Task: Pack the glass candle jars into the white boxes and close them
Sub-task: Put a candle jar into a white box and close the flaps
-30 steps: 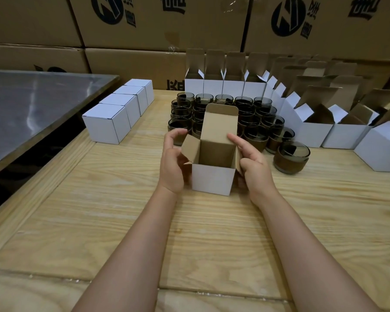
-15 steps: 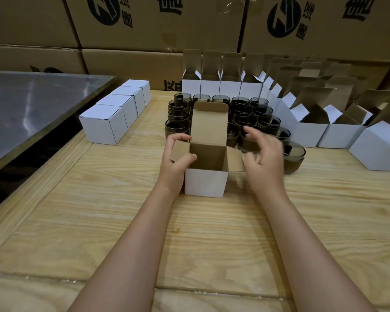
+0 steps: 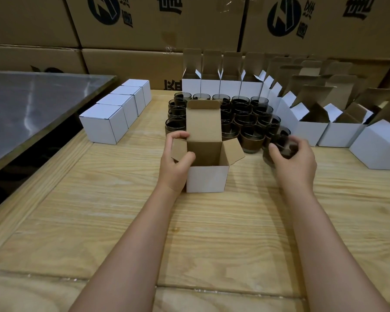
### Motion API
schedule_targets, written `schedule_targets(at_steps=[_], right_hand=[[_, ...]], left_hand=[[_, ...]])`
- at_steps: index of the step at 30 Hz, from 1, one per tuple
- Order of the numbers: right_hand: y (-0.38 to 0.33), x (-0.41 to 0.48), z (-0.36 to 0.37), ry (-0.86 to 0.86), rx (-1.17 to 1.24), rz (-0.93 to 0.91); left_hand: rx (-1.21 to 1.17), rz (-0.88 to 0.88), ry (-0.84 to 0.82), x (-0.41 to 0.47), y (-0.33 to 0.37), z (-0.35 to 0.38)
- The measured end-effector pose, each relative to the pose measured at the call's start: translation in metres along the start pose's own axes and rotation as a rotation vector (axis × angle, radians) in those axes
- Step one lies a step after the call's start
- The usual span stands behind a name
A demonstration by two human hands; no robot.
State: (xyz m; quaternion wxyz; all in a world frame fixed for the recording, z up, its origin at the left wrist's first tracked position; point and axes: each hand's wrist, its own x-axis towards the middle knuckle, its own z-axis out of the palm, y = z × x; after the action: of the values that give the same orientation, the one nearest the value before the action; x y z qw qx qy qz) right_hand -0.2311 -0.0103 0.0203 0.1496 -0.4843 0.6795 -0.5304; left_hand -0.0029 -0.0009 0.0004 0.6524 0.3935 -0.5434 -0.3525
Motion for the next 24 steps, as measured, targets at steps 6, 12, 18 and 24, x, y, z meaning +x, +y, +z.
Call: schedule_targets(at_steps=[6, 12, 18, 24], right_hand=[[-0.056, -0.011, -0.012, -0.164, 0.380, -0.187], [-0.091, -0.027, 0.000, -0.588, 0.357, -0.371], [-0.082, -0.041, 0.024, -0.636, 0.224, -0.395], [-0.076, -0.047, 0.031, -0.649, 0.023, -0.423]], left_hand=[[0.016, 0.001, 0.007, 0.000, 0.000, 0.001], [-0.005, -0.029, -0.007, 0.000, 0.003, 0.001], [-0.028, -0.046, 0.031, 0.000, 0.010, 0.004], [0.065, 0.004, 0.057, -0.001, 0.009, 0.005]])
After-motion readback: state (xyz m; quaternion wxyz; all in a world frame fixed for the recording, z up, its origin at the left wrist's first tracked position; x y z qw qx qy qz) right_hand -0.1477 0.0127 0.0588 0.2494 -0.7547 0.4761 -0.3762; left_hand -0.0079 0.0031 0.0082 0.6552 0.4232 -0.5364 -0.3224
